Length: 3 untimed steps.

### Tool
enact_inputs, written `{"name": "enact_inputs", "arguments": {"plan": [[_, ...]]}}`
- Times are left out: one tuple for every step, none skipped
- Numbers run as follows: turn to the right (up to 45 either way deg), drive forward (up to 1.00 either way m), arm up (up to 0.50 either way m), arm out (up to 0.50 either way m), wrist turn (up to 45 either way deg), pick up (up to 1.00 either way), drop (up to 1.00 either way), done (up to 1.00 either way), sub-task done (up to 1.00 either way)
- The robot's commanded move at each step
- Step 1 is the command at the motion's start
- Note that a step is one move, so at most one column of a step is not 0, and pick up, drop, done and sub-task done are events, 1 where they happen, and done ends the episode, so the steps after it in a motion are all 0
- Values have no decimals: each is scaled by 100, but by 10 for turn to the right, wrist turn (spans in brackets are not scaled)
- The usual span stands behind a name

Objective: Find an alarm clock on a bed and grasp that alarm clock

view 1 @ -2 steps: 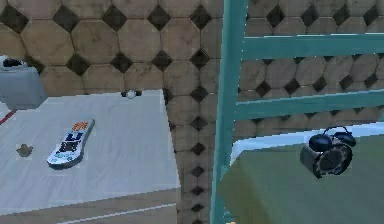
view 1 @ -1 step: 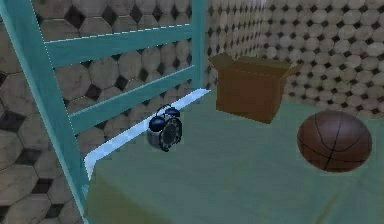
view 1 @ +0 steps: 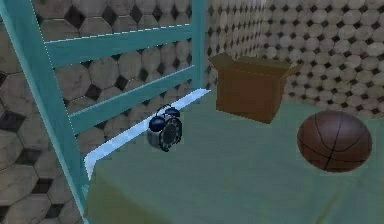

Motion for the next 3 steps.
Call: {"name": "enact_inputs", "arguments": {"plan": [[210, 0, 0, 0, 0, 0, 0, 0, 0], [450, 0, 0, 0, 0, 0, 0, 0, 0], [450, 0, 0, 0, 0, 0, 0, 0, 0]]}}
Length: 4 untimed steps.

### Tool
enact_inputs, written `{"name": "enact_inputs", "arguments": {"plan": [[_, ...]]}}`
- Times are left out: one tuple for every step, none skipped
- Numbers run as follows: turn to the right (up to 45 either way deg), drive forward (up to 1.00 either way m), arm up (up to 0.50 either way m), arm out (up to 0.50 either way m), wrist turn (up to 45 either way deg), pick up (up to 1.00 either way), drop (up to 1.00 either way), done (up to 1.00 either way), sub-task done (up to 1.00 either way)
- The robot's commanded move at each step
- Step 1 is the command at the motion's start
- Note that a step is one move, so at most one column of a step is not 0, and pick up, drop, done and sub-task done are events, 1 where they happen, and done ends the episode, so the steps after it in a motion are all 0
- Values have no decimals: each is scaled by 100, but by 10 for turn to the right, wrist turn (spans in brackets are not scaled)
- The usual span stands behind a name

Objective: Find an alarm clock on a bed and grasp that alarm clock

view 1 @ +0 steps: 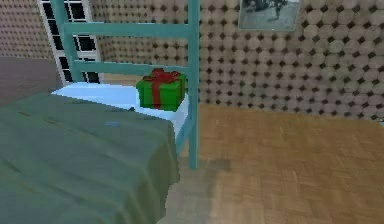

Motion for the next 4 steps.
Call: {"name": "enact_inputs", "arguments": {"plan": [[450, 0, 0, 0, 0, 0, 0, 0, 0], [210, 0, 0, 0, 0, 0, 0, 0, 0], [0, 35, 0, 0, 0, 0, 0, 0, 0], [-450, 0, 0, 0, 0, 0, 0, 0, 0]]}}
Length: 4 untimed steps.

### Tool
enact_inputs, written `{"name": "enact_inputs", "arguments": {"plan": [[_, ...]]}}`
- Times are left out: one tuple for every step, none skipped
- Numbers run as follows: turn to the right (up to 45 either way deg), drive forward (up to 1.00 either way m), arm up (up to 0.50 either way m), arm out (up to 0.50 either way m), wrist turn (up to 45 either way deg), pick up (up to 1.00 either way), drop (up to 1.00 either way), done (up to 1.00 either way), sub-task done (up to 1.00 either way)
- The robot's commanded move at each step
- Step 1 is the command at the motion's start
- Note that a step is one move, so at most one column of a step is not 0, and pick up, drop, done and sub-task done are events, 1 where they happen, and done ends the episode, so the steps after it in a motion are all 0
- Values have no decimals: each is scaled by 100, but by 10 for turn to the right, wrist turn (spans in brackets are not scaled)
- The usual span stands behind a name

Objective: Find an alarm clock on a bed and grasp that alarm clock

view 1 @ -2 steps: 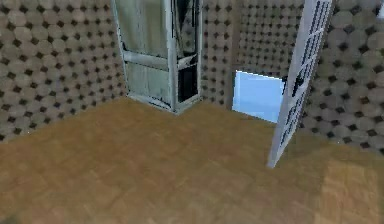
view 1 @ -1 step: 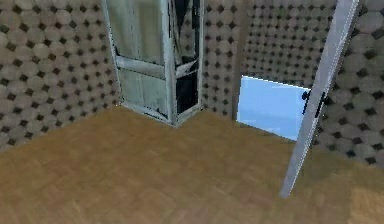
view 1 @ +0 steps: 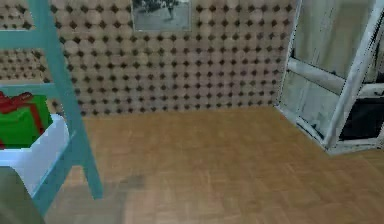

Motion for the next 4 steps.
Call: {"name": "enact_inputs", "arguments": {"plan": [[-450, 0, 0, 0, 0, 0, 0, 0, 0], [-450, 0, 0, 0, 0, 0, 0, 0, 0], [-300, 0, 0, 0, 0, 0, 0, 0, 0], [0, 30, 0, 0, 0, 0, 0, 0, 0]]}}
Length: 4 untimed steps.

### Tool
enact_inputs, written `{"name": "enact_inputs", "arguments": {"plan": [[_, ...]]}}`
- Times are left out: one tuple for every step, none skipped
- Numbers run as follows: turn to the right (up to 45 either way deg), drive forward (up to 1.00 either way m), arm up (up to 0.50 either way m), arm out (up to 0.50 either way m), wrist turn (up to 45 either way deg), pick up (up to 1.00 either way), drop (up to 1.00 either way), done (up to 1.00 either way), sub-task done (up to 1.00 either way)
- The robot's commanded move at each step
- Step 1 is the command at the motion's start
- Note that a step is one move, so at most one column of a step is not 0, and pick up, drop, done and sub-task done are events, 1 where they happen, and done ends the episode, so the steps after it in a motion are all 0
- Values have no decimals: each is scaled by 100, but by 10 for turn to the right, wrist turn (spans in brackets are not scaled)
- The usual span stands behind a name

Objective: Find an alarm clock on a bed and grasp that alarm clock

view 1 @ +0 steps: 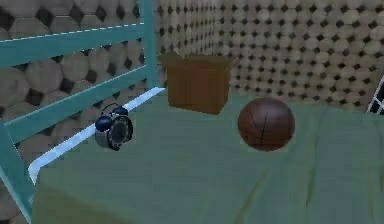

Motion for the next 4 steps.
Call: {"name": "enact_inputs", "arguments": {"plan": [[-450, 0, 0, 0, 0, 0, 0, 0, 0], [-450, 0, 0, 0, 0, 0, 0, 0, 0], [-180, 0, 0, 0, 0, 0, 0, 0, 0], [0, 0, 50, 0, 0, 0, 0, 0, 0]]}}
